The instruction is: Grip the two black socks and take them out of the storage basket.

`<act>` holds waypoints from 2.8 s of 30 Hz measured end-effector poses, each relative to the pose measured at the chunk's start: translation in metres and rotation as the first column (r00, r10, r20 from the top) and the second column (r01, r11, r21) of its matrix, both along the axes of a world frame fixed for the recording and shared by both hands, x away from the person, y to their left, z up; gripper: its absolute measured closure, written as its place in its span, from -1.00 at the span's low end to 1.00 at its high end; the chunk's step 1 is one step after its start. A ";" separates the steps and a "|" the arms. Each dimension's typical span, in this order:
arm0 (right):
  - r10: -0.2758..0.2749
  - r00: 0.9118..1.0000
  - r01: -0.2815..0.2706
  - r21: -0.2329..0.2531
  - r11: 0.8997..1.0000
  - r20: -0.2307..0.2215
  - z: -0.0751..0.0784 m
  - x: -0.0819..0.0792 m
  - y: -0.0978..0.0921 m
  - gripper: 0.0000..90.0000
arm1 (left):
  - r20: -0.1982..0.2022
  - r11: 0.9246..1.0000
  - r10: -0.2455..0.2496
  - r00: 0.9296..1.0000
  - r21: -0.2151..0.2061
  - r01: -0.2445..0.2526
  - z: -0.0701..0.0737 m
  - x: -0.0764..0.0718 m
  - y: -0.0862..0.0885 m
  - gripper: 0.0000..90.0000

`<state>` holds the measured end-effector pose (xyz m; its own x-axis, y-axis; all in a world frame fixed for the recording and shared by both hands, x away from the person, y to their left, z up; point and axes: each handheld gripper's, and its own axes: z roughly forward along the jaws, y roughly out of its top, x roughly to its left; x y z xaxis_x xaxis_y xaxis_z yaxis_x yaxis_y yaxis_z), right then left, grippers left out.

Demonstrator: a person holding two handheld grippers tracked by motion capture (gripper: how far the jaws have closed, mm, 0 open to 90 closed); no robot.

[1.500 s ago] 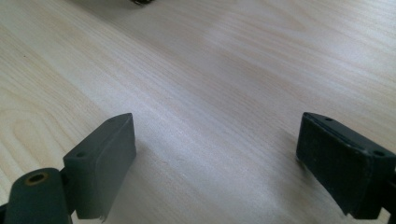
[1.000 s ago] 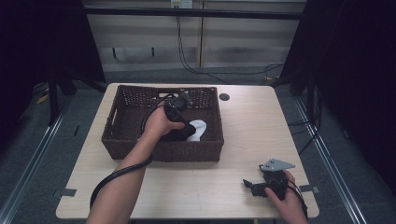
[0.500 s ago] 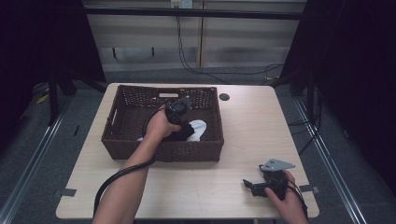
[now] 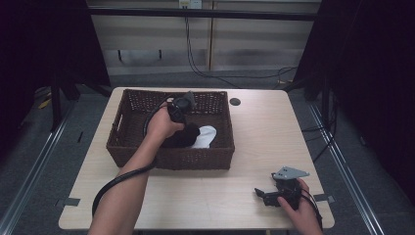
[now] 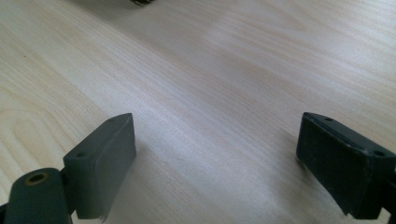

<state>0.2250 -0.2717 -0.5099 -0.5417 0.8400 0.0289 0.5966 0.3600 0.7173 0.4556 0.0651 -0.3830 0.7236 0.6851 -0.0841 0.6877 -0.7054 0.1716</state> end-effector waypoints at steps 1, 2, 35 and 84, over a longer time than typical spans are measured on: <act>0.001 1.000 -0.001 -0.002 1.000 0.004 0.000 0.000 0.000 -0.75 | -0.008 1.000 0.002 1.000 -0.005 -0.002 0.003 0.000 0.001 0.87; 0.001 1.000 -0.001 -0.002 1.000 0.003 0.000 0.000 0.000 -0.75 | -0.007 1.000 -0.001 1.000 -0.003 0.001 0.006 0.000 0.001 0.87; 0.004 1.000 -0.004 -0.002 1.000 0.006 0.000 0.000 0.000 -0.75 | -0.019 1.000 0.026 0.999 -0.008 -0.026 -0.004 0.006 0.005 0.84; 0.006 1.000 -0.006 -0.003 1.000 0.005 0.000 0.000 0.000 -0.75 | 0.036 0.984 -0.176 0.984 -0.012 0.176 0.152 -0.051 0.003 0.89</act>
<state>0.2254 -0.2719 -0.5100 -0.5473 0.8366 0.0237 0.5906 0.3660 0.7192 0.4050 0.0683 -0.2311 0.8353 0.5457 -0.0665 0.5467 -0.8119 0.2045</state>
